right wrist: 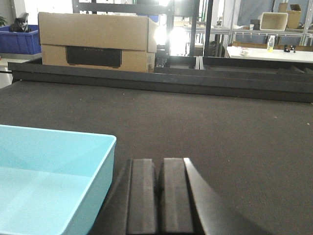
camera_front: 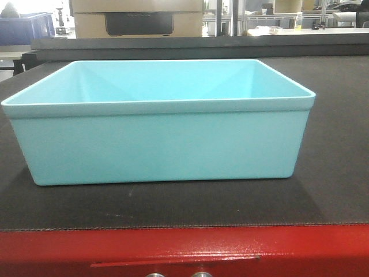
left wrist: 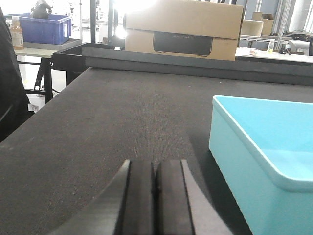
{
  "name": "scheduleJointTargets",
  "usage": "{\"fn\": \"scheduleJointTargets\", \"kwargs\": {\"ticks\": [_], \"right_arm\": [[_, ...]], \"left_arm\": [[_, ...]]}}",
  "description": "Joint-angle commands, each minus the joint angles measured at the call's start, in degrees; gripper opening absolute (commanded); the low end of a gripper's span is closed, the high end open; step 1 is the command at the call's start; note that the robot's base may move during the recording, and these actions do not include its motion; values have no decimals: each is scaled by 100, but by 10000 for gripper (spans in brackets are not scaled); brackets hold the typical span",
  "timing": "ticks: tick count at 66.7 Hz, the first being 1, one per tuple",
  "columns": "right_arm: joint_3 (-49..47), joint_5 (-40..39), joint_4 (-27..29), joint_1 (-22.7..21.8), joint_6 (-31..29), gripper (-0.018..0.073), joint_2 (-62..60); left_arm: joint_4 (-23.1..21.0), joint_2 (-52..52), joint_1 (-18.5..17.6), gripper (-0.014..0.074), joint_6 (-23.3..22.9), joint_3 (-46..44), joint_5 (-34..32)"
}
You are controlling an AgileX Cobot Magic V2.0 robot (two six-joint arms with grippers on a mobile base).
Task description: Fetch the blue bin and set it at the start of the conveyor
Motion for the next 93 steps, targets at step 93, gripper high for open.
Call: {"fn": "scheduleJointTargets", "kwargs": {"ticks": [93], "right_arm": [[2335, -1154, 1921, -1408, -1330, -162, -1732]], "left_arm": [[-34, -32, 11, -111, 4, -7, -144]]}}
